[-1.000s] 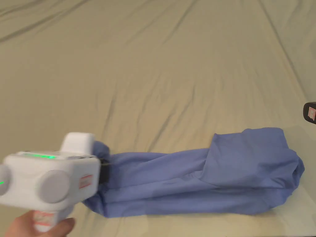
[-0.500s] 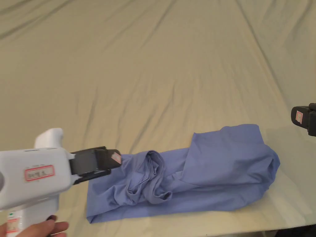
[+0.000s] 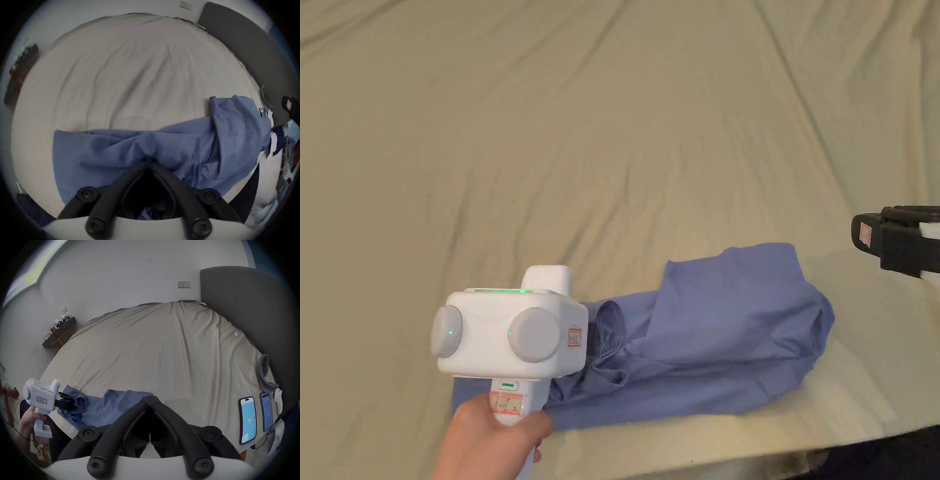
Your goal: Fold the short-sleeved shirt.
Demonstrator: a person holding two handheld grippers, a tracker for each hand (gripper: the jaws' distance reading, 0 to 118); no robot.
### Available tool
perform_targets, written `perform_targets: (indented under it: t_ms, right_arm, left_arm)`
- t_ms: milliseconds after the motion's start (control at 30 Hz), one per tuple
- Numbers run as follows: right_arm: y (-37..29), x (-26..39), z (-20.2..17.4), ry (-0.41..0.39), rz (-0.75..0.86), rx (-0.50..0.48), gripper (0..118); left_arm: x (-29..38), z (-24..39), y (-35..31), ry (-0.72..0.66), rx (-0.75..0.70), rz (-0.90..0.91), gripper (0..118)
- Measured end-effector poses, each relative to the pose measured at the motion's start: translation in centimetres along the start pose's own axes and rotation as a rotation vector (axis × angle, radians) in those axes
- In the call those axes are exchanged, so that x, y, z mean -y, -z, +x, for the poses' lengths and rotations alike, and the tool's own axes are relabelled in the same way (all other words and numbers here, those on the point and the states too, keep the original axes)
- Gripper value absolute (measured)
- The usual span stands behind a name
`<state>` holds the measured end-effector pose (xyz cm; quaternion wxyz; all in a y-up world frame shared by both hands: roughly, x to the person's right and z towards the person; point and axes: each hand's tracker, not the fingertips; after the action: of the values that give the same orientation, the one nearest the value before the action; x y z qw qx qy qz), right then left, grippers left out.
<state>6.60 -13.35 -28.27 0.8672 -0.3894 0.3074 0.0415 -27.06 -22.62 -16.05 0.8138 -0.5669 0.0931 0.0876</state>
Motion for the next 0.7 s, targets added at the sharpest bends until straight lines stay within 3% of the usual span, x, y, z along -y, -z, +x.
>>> perform_targets:
  t_ms: [133,233,333,500,533,600,700]
  right_arm:
    - [0.4,-0.3,-0.3,-0.006,-0.008,-0.008,2]
    - [0.5,-0.8,-0.6,-0.014,-0.005,-0.016,2]
    - [0.6,-1.3,-0.9,-0.026,-0.001,-0.022,2]
    - [1.1,-1.4,-1.7,-0.038,-0.01,-0.038,2]
    - [1.1,-1.3,-2.0,-0.038,-0.014,-0.045,2]
    - [1.4,-1.1,-2.4,-0.042,-0.027,-0.059,2]
    - [2.1,-0.6,-3.2,-0.051,-0.052,-0.067,2]
  left_arm:
    - [-0.2,2.1,-1.9,0.069,0.167,0.02,0]
    - [-0.3,1.3,-3.5,0.004,0.313,0.023,0]
    - [0.2,-2.2,-6.9,-0.114,0.522,0.099,0]
    - [3.4,-13.2,-9.7,-0.317,0.74,0.201,0]
    - [4.6,-15.8,-9.4,-0.37,0.782,0.199,14]
    - [6.6,-19.8,-8.4,-0.43,0.807,0.177,87]
    - [8.6,-23.4,-6.2,-0.47,0.686,0.115,87]
